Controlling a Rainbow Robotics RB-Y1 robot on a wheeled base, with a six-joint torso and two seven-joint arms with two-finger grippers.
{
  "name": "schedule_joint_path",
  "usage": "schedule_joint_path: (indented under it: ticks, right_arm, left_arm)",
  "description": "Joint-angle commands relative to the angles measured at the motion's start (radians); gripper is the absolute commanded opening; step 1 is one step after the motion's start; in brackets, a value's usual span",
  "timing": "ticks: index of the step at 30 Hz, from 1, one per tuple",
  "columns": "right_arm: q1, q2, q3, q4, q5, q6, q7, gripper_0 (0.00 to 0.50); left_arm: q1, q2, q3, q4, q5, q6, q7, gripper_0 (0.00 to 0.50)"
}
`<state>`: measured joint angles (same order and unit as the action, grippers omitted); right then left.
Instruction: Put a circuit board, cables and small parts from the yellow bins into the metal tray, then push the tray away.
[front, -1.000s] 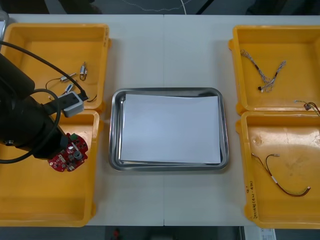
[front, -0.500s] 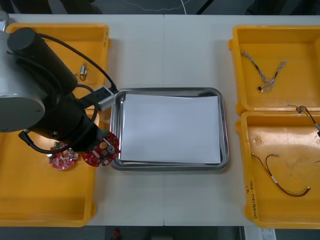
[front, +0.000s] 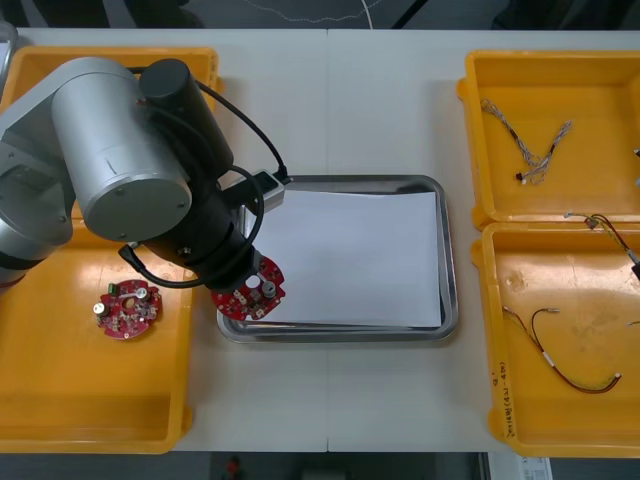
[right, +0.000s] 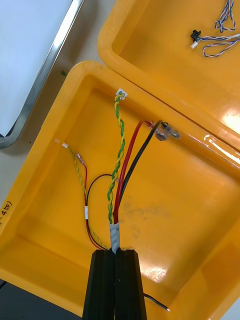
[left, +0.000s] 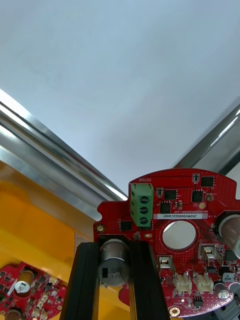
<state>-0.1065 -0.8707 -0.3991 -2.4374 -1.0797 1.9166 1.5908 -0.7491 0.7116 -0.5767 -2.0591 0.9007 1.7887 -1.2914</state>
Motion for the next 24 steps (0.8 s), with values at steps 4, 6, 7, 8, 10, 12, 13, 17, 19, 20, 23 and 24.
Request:
schedule_joint_path:
  ticks: [4, 6, 7, 8, 10, 12, 13, 17, 19, 20, 23, 24]
  right_arm:
    - [0.001, -0.039, 0.003, -0.028, 0.004, 0.003, 0.028, 0.000]
    - [0.001, -0.039, 0.003, -0.028, 0.006, 0.003, 0.026, 0.000]
    - [0.001, -0.039, 0.003, -0.028, 0.006, 0.003, 0.021, 0.000]
    - [0.001, -0.039, 0.002, -0.028, 0.006, 0.003, 0.023, 0.000]
    - [0.002, -0.039, 0.002, -0.028, 0.007, 0.003, 0.020, 0.000]
    - [0.002, -0.037, 0.002, -0.028, 0.009, 0.003, 0.018, 0.000]
    - [0.002, -0.034, 0.002, -0.026, 0.009, 0.003, 0.018, 0.000]
    - [0.001, -0.030, 0.000, -0.028, 0.014, 0.003, 0.017, 0.000]
    - [0.002, -0.028, 0.000, -0.028, 0.015, 0.003, 0.017, 0.000]
    - [0.002, -0.028, 0.000, -0.028, 0.015, 0.003, 0.017, 0.000]
    - [0.002, -0.028, 0.000, -0.028, 0.017, 0.003, 0.017, 0.000]
    - [0.001, -0.028, 0.000, -0.028, 0.015, 0.003, 0.017, 0.000]
  left_arm:
    - [-0.053, -0.031, -0.114, 0.079, -0.054, -0.140, 0.092, 0.000]
    - [-0.055, -0.032, -0.134, 0.096, -0.062, -0.163, 0.090, 0.000]
    - [-0.056, -0.032, -0.147, 0.105, -0.072, -0.177, 0.090, 0.000]
    - [-0.056, -0.032, -0.154, 0.108, -0.075, -0.183, 0.090, 0.000]
    - [-0.058, -0.034, -0.177, 0.126, -0.089, -0.207, 0.092, 0.000]
    - [-0.061, -0.035, -0.192, 0.143, -0.095, -0.223, 0.092, 0.001]
    - [-0.062, -0.035, -0.200, 0.155, -0.102, -0.232, 0.090, 0.001]
    - [-0.062, -0.035, -0.206, 0.178, -0.105, -0.253, 0.087, 0.000]
    - [-0.062, -0.035, -0.209, 0.186, -0.105, -0.255, 0.086, 0.001]
    - [-0.062, -0.035, -0.210, 0.191, -0.103, -0.255, 0.089, 0.002]
    - [-0.062, -0.037, -0.218, 0.208, -0.103, -0.270, 0.092, 0.000]
    - [-0.062, -0.037, -0.218, 0.211, -0.102, -0.273, 0.090, 0.002]
